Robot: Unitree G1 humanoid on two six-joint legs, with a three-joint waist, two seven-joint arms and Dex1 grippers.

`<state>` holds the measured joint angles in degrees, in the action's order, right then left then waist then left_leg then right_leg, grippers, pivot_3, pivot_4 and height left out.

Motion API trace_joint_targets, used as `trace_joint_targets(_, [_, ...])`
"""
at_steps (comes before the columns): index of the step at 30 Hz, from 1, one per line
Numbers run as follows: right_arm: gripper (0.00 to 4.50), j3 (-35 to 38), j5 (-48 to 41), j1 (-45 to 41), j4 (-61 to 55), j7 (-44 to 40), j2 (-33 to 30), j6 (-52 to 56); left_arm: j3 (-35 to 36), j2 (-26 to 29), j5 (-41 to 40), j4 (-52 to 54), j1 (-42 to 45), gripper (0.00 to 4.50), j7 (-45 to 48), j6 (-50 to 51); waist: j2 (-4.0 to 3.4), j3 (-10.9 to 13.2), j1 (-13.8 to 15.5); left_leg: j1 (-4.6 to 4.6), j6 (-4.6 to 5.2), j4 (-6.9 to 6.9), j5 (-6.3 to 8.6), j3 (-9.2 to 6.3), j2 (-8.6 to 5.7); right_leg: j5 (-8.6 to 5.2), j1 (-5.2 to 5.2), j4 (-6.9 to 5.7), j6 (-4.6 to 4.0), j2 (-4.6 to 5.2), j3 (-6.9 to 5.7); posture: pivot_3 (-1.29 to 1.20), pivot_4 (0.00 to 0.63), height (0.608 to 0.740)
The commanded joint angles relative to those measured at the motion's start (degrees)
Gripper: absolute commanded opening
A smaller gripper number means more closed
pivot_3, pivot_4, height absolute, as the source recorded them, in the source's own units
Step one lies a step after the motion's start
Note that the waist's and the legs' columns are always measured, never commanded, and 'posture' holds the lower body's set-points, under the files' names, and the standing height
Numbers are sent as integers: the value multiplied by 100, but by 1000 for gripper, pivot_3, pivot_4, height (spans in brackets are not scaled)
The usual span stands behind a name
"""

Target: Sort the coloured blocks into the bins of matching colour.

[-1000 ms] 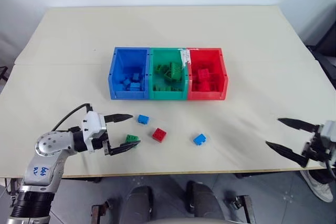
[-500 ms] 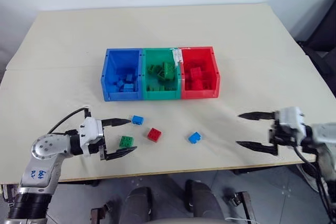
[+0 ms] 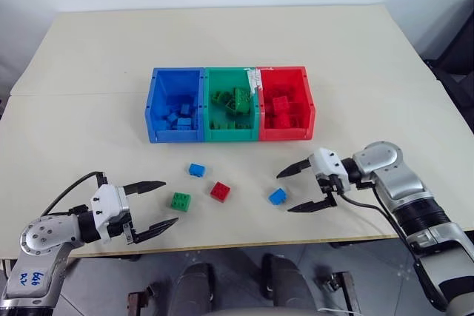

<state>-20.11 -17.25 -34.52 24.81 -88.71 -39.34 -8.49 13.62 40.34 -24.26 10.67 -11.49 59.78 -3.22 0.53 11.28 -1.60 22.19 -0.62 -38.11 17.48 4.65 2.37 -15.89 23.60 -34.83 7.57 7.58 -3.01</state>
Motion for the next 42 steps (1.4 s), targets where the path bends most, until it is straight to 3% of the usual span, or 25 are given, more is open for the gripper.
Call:
trace_joint_targets(1, [3226,53,-53,-57,114,-379,87,-257,156,-42,-52,197,-54,4500,-136,-25,0,0,0,0,0,0,0,0,0,0,0,1,0,0,0,0,150,740])
trace_joint_targets(8, [1007,203,-176,39,-16,-375,195,-244,168,-30,-98,249,-15,4500,-267,35,0,0,-2,0,-2,-1,2,2,5,0,1,-1,0,-3,-1,0,150,740])
trace_joint_targets(13, [1007,567,-726,13,-719,-25,380,663,393,-211,-228,372,-91,4500,-659,164,0,0,-4,0,0,-1,4,4,11,0,2,-2,0,-3,-1,0,150,740])
trace_joint_targets(20, [1007,757,-722,-907,-1381,1548,1322,2267,901,-764,-419,681,-281,4500,-1566,469,0,0,-46,-5,-12,-2,12,36,41,2,23,-21,-5,-8,-23,0,150,740])
trace_joint_targets(28, [1007,758,490,-2663,342,3888,3012,2112,874,-934,-256,752,-305,4500,-1846,463,8,-5,-37,15,-25,0,7,56,41,8,67,-66,-35,-4,-22,0,150,740])
trace_joint_targets(36, [1007,978,664,-3204,1294,4318,3725,1751,910,-889,-257,719,-234,4500,-1925,480,14,-8,-81,39,-26,-2,19,82,42,9,97,-63,-40,1,-44,0,150,740])
trace_joint_targets(37, [1524,1011,624,-3217,1309,4294,3771,1779,906,-883,-255,706,-216,4500,-1927,484,14,-8,-90,39,-26,-2,22,84,44,8,98,-61,-41,2,-53,0,150,740])
trace_joint_targets(39, [1937,1040,622,-3219,1334,4285,3845,1763,892,-871,-246,679,-178,4500,-1922,486,14,-8,-120,45,-25,-1,23,85,44,8,102,-59,-41,3,-58,0,150,740])
trace_joint_targets(42, [2914,1080,605,-3129,1222,4190,3876,1844,864,-852,-235,654,-122,4500,-1904,498,14,-8,-159,46,-25,-2,23,85,44,8,102,-59,-41,3,-60,0,150,740])
